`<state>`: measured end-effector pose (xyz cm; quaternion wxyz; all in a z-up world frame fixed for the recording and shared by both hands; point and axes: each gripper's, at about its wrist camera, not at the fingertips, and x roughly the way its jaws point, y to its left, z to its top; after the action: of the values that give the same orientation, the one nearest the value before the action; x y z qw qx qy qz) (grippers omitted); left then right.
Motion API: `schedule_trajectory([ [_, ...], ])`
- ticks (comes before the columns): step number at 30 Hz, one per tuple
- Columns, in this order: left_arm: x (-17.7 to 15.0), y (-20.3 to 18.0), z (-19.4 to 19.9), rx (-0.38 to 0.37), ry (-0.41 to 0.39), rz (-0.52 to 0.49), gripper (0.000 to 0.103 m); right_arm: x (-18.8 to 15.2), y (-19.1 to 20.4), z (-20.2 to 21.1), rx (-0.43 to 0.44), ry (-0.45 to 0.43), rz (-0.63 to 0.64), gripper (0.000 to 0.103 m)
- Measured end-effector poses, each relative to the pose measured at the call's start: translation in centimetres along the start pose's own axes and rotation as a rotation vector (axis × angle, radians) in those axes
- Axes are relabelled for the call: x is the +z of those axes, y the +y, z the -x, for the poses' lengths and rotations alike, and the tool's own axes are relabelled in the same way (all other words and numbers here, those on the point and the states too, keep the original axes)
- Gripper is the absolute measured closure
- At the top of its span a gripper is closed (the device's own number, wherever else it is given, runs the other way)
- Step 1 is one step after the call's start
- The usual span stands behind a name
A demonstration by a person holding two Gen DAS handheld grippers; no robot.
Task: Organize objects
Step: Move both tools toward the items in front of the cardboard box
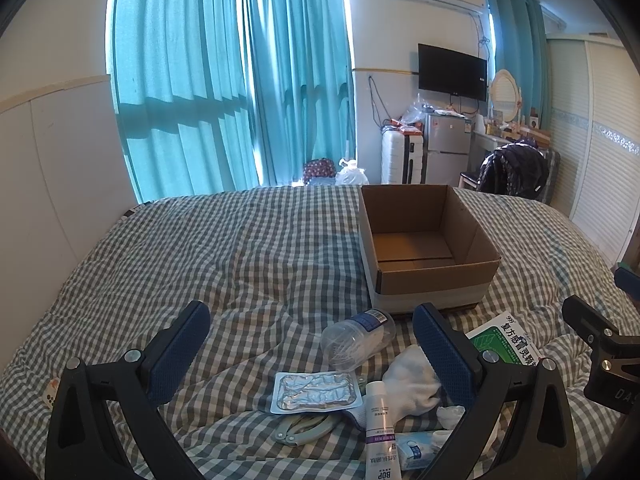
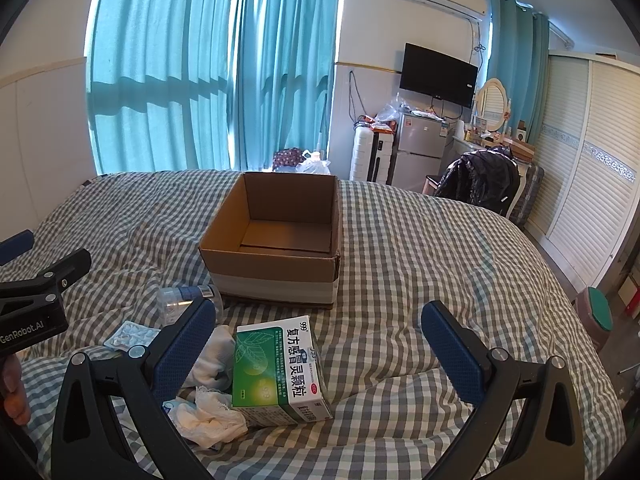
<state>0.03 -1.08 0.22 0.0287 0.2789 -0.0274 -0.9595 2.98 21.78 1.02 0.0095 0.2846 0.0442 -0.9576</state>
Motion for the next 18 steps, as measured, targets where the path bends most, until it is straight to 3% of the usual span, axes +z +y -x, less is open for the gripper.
schedule_trajectory([
  [18, -0.33, -0.19, -0.26, 0.001, 0.025, -0.002, 0.0, 0.27, 0.49, 0.0, 0.019, 0.021, 0.016, 0.0],
])
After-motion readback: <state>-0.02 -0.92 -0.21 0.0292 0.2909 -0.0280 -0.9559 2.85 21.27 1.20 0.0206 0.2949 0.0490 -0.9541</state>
